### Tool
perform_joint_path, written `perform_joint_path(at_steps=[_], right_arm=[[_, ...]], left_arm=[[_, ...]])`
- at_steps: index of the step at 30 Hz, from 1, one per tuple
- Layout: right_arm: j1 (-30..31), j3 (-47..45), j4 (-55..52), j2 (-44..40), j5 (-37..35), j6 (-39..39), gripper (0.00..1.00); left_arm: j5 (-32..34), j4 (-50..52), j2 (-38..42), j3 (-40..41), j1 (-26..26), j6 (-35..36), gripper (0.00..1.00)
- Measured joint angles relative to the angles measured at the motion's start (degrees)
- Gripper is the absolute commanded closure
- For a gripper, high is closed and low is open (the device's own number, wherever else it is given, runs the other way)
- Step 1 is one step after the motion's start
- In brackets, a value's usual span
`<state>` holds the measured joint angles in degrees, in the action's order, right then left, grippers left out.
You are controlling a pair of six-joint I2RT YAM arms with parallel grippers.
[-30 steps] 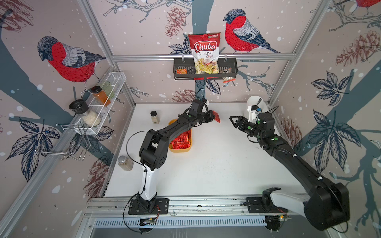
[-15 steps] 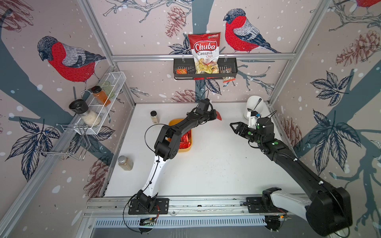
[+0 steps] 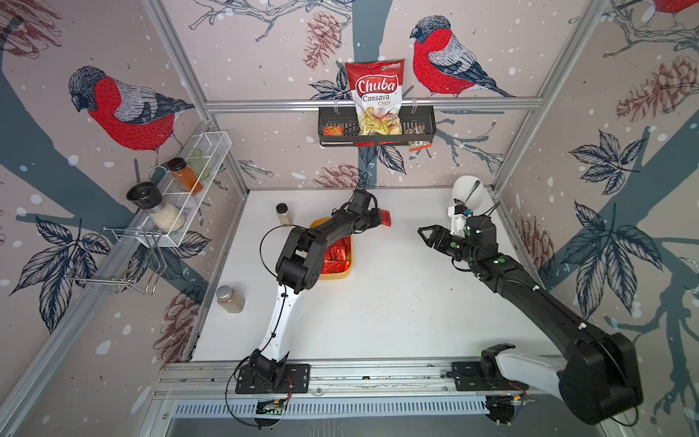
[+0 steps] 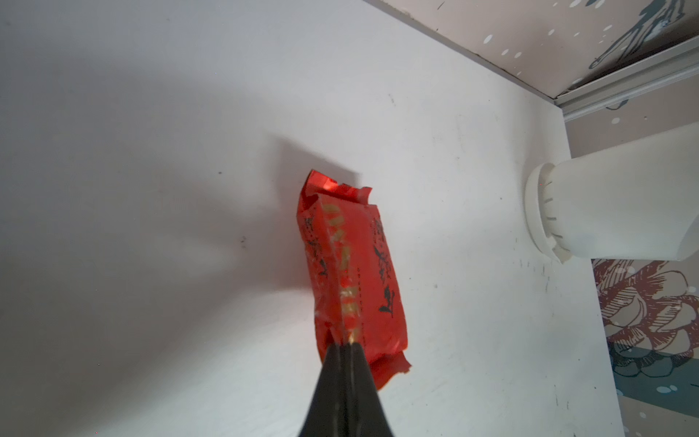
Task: Take the tea bags out of the storage box
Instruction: Place the tea bag at the center of the board, then pick up the tea bag from the storage box.
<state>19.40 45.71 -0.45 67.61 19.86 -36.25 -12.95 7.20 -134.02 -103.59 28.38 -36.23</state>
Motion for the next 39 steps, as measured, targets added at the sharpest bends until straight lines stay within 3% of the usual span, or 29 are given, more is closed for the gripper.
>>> perform_joint_path(at_steps=[3,7,14,23,31,39], right_arm=[[0.4,0.0,0.0,0.2,0.0,0.0,0.30],[1.7,0.1,0.0,0.6,-0.7,0.0,0.28],[7.6,3.4,0.0,4.8,-4.0,0.2,0.29],[18.7,13.1,0.0,16.8,-7.9,2.3,0.31],[27.8,32.2,-5.5,35.0,-9.6,12.6,0.36],[34.6,51.6,-15.4,50.1,-13.6,25.6,0.40]], left_arm=[[1.4,0.7,1.2,0.7,0.0,0.0,0.71],[2.7,1.2,3.9,1.8,0.1,-0.9,0.59],[5.5,3.0,13.1,7.9,0.0,-0.3,0.58],[7.2,4.5,38.0,27.3,-2.1,2.3,0.58],[7.7,7.6,61.2,48.9,-12.4,-0.2,0.53],[3.6,10.6,74.1,61.1,-21.9,-3.9,0.46]])
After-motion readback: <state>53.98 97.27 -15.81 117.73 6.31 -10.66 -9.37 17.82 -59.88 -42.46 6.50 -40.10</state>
